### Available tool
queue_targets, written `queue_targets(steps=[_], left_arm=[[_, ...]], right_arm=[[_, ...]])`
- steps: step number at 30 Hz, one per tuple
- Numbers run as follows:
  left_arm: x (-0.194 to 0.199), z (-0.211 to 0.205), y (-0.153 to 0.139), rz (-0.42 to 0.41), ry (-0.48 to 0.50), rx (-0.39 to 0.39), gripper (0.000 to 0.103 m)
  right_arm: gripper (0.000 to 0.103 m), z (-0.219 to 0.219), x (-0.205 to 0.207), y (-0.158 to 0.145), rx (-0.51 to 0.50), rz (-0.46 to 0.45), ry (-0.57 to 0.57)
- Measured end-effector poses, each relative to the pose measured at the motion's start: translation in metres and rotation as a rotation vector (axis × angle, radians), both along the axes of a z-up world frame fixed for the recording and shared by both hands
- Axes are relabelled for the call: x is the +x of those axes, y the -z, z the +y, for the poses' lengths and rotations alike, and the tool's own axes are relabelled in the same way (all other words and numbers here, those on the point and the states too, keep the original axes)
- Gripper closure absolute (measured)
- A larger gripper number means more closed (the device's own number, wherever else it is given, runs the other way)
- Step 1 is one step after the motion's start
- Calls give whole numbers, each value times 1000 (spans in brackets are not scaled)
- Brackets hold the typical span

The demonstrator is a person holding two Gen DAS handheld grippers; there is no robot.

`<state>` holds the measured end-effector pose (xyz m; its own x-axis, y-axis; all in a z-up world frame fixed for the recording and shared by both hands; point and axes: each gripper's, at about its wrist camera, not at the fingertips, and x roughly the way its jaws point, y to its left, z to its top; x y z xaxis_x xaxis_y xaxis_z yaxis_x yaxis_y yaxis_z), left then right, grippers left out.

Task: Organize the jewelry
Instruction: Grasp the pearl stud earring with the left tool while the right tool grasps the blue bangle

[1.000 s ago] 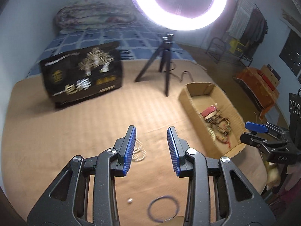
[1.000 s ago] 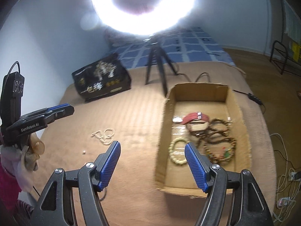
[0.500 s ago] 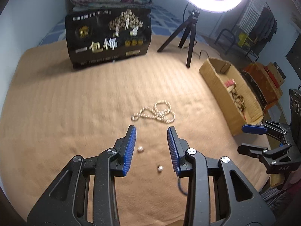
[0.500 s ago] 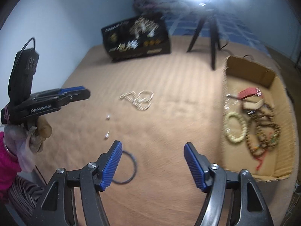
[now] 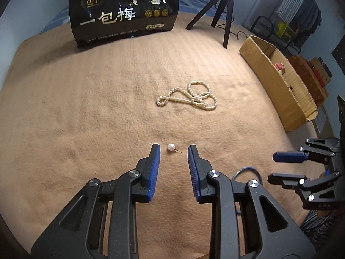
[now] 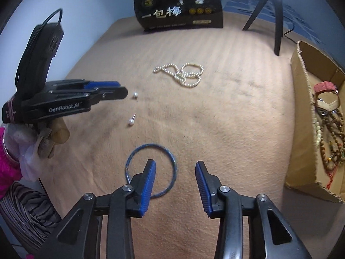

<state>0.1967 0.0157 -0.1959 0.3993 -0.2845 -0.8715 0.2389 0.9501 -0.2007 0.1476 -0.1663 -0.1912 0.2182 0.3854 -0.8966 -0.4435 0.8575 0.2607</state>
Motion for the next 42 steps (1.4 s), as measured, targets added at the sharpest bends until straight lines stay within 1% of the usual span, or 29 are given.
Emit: queue_targets(steps=[2,4,9,11,15,16,19,22,26,27,29,33,42], left_arm=[[3,0,4,2,1,5,78],[6,-1,9,9,3,13,82],[10,-5,20,22,17,33,83],[11,-9,22,23,31,43,88],[11,-14,26,24,46,61,89],[11,-14,26,25,48,61,92],[11,-16,27,22,58,71,93],[11,-16,28,22,58,75,95],[11,-15,29,22,57,70,96],[11,-15,29,20,57,71,96],[11,-15,29,20,59,74,96],[11,-13,25,15,54,73,96],[7,-2,5,-21,10,43,97]], right_arm=[[67,2,-2,2,-6,3,-9],[68,4,-3,5,-14,6,-18],[70,5,-1,9,-20,12,-20],[71,7,0,11,-23,13,-22],[74,14,2,17,-33,18,-35],[74,15,1,18,-37,18,-39],[77,22,0,21,-45,20,-54],[79,29,-1,25,-73,9,-68],[89,33,-3,28,-98,-6,-62],[95,33,-3,28,-100,-8,-58],[101,34,-2,27,-97,-7,-52],[102,29,0,23,-89,-23,-44],[102,20,-5,-5,-105,-137,-24]])
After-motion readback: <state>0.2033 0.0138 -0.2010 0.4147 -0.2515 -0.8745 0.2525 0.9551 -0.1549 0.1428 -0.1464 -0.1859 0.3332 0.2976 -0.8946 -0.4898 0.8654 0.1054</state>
